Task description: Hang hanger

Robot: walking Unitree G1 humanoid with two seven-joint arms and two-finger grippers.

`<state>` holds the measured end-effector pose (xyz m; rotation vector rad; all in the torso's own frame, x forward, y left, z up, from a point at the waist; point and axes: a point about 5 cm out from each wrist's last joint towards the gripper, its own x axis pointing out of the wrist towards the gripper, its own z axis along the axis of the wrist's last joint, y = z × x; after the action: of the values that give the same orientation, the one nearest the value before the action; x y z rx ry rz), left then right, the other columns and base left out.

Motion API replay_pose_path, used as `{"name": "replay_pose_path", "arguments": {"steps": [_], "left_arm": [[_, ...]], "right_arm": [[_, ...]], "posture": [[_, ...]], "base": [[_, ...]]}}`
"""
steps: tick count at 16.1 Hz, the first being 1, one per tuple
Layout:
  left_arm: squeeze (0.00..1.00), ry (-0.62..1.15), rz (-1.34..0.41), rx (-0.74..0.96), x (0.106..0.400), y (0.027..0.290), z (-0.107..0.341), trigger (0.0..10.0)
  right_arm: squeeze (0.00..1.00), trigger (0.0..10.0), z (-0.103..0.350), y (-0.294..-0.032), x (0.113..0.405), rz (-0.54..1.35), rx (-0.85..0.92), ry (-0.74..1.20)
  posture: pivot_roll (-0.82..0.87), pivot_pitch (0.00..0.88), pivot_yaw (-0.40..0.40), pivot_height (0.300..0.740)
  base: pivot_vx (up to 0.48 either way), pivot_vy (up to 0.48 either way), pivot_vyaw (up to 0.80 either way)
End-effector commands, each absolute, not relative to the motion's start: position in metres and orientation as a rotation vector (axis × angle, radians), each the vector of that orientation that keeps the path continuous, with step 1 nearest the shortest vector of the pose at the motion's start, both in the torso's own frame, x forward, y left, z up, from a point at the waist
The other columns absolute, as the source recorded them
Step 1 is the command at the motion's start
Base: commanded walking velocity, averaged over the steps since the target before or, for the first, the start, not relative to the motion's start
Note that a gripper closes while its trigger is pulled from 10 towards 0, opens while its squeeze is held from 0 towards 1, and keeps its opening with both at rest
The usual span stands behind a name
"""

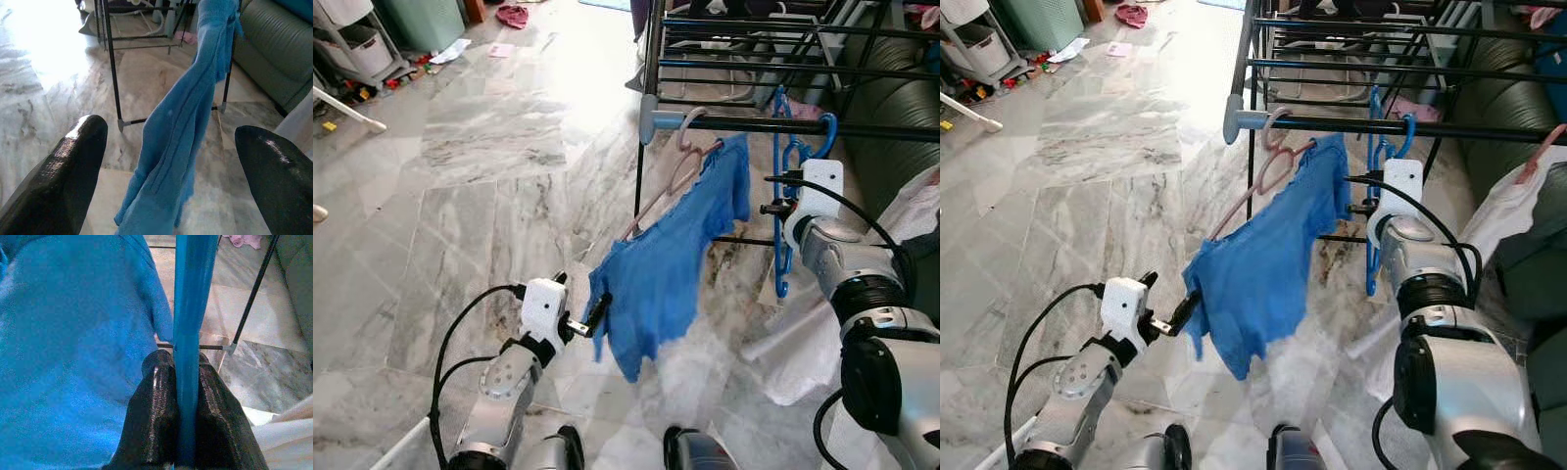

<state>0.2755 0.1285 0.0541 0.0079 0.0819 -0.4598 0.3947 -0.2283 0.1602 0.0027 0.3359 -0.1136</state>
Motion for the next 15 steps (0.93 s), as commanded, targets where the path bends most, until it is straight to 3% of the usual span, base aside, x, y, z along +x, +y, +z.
{"name": "replay_pose_path", "arguments": {"steps": [1, 4, 5, 6, 12, 15], "left_arm": [[0.0, 0.092, -0.465, 0.018, 0.273, 0.128, 0.053, 10.0], [0.0, 0.1, -0.472, 0.024, 0.274, 0.127, 0.052, 10.0], [0.0, 0.102, -0.47, 0.026, 0.275, 0.128, 0.052, 10.0], [0.0, 0.103, -0.467, 0.026, 0.275, 0.128, 0.052, 10.0], [0.0, 0.109, -0.463, 0.031, 0.275, 0.129, 0.051, 10.0], [0.0, 0.109, -0.456, 0.034, 0.275, 0.132, 0.051, 10.0]], "right_arm": [[0.0, 10.0, 0.149, -0.234, 0.39, -0.141, 0.021, 0.387], [0.0, 10.0, 0.146, -0.239, 0.388, -0.157, 0.02, 0.398], [0.61, 10.0, 0.138, -0.238, 0.385, -0.142, 0.069, 0.41], [1.0, 10.0, 0.135, -0.238, 0.383, -0.148, 0.074, 0.415], [1.0, 10.0, 0.145, -0.248, 0.382, -0.182, -0.026, 0.286], [1.0, 10.0, 0.152, -0.252, 0.378, -0.206, 0.004, 0.186]], "posture": [[-0.13, 0.259, 0.002, 0.74], [-0.13, 0.254, -0.001, 0.74], [-0.13, 0.249, -0.002, 0.74], [-0.13, 0.249, -0.002, 0.74], [-0.13, 0.245, 0.002, 0.74], [-0.13, 0.245, 0.01, 0.74]], "base": [[0.0, 0.0, 0.0], [0.0, 0.0, 0.0], [0.0, 0.0, 0.0], [0.0, 0.0, 0.0], [0.0, 0.0, 0.0], [0.0, 0.0, 0.0]]}}
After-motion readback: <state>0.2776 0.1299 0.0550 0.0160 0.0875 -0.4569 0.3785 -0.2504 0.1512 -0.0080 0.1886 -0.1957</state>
